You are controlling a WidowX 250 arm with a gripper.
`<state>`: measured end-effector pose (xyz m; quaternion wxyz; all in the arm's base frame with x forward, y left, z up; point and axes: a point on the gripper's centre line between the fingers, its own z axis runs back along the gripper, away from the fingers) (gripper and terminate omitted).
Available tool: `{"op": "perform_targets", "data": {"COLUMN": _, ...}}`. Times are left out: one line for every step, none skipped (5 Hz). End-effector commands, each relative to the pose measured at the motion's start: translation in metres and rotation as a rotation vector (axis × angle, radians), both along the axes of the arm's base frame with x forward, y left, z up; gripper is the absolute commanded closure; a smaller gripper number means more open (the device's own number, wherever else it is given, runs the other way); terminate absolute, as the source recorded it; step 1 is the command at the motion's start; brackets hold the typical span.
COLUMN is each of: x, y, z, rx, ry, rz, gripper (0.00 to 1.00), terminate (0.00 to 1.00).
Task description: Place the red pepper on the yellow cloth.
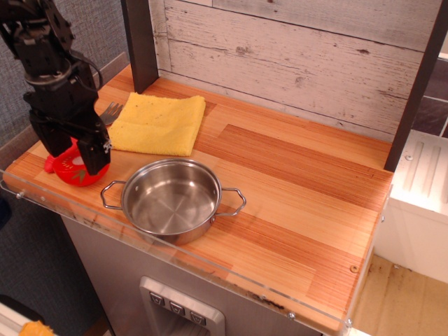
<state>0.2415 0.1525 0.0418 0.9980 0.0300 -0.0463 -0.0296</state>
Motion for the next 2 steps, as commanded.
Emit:
{"op": "perform_targets", "data": {"x": 0.0071, "y": 0.0053, "z": -0.0091, "rx": 0.060, "ry": 0.028, "rz": -0.026, "gripper": 0.00, "terminate": 0.00}}
{"op": "perform_targets", "data": {"x": 0.0070, "y": 0.0063, "z": -0.0160, "rx": 0.069, "ry": 0.049, "rz": -0.025, "gripper": 0.00, "terminate": 0.00}}
